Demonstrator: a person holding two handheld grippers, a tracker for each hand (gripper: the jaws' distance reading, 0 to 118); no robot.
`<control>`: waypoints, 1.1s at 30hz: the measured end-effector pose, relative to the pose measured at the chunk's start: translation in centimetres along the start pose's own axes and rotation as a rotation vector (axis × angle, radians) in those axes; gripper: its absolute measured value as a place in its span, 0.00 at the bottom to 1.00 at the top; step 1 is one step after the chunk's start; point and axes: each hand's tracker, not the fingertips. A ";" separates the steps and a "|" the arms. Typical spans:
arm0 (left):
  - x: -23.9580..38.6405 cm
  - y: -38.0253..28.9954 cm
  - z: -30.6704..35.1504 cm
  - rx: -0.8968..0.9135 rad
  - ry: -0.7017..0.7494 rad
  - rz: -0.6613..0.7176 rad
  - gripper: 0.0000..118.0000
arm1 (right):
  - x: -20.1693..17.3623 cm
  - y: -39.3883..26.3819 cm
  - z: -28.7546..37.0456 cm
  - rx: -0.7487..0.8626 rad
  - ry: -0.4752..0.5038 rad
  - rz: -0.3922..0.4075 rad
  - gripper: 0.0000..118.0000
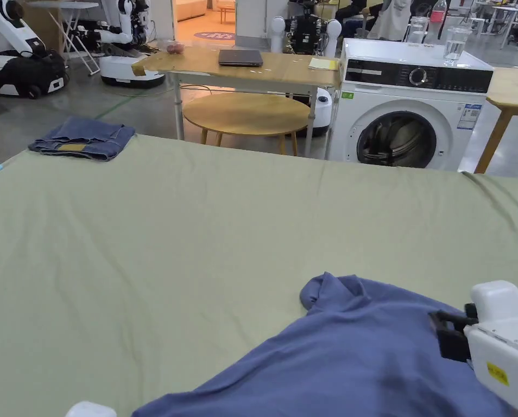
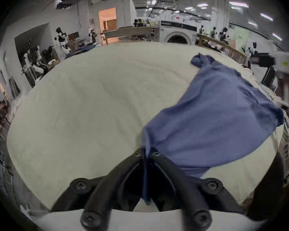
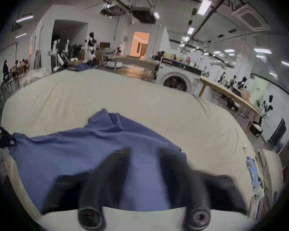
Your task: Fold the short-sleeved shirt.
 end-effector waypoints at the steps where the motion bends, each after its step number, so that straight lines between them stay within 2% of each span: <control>1: 0.2 0.2 1.0 0.001 -0.005 -0.008 0.00 | 0.6 0.6 -2.5 -0.038 0.017 0.016 0.98; 4: 0.5 0.9 2.2 0.025 0.000 -0.011 0.00 | 1.5 2.4 -8.6 -0.067 0.030 0.093 1.00; 8: -0.1 1.2 2.4 0.019 -0.016 0.028 0.00 | 2.0 3.7 -14.4 -0.088 0.058 0.110 1.00; 10: -0.3 1.3 2.0 0.010 -0.009 0.039 0.00 | 2.1 4.2 -16.3 -0.085 0.142 0.094 1.00; 12: -0.2 1.3 1.6 0.001 -0.005 0.046 0.00 | 1.8 3.9 -17.5 -0.169 0.186 0.100 0.97; 13: -0.1 1.4 1.5 0.001 -0.002 0.045 0.00 | 1.7 3.8 -18.1 -0.224 0.214 0.110 0.82; 14: 0.0 1.5 1.4 -0.001 0.002 0.042 0.00 | 1.5 3.6 -18.2 -0.251 0.235 0.130 0.57; 15: 0.0 1.7 1.2 -0.004 0.006 0.038 0.00 | 0.5 2.8 -17.0 -0.192 0.248 0.107 0.45; 16: 0.0 1.8 1.2 -0.003 0.013 0.032 0.00 | 0.6 3.0 -16.1 -0.167 0.249 0.120 0.34; 17: 0.0 2.0 1.2 -0.001 0.013 0.033 0.00 | 0.7 3.0 -15.6 -0.182 0.312 0.089 0.10; 18: 0.0 2.2 1.1 0.000 0.010 0.035 0.00 | 0.3 2.8 -14.8 -0.188 0.308 0.096 0.04; 20: 0.1 2.5 1.1 0.010 0.016 0.033 0.00 | -0.1 2.6 -12.9 -0.153 0.255 0.136 0.04; 22: -0.2 2.9 1.1 0.026 0.006 0.078 0.00 | -0.2 2.8 -10.1 -0.128 0.249 0.112 0.04; 25: -0.1 4.0 1.5 0.065 0.017 0.075 0.00 | 0.1 3.7 -4.3 -0.028 0.205 0.072 0.04; 27: 0.1 5.5 1.7 0.089 0.034 0.057 0.00 | -0.1 4.8 -0.2 0.034 0.139 0.077 0.04; 33: -0.4 12.2 2.1 0.146 0.147 -0.005 0.00 | 2.5 9.9 12.0 0.221 0.024 0.081 0.04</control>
